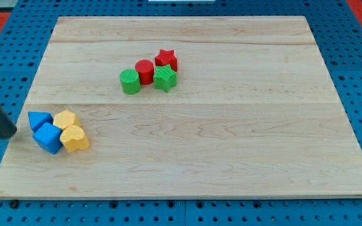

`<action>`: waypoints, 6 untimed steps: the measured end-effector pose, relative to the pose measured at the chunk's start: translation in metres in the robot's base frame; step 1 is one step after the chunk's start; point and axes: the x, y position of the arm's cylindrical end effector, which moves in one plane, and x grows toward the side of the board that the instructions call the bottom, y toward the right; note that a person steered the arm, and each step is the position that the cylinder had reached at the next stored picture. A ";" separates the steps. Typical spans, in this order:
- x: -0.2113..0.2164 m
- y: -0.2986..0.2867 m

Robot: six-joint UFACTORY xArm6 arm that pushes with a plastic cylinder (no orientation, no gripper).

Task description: Push the blue triangle close to the yellow hexagon

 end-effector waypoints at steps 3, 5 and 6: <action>-0.014 0.108; 0.005 0.016; 0.000 -0.013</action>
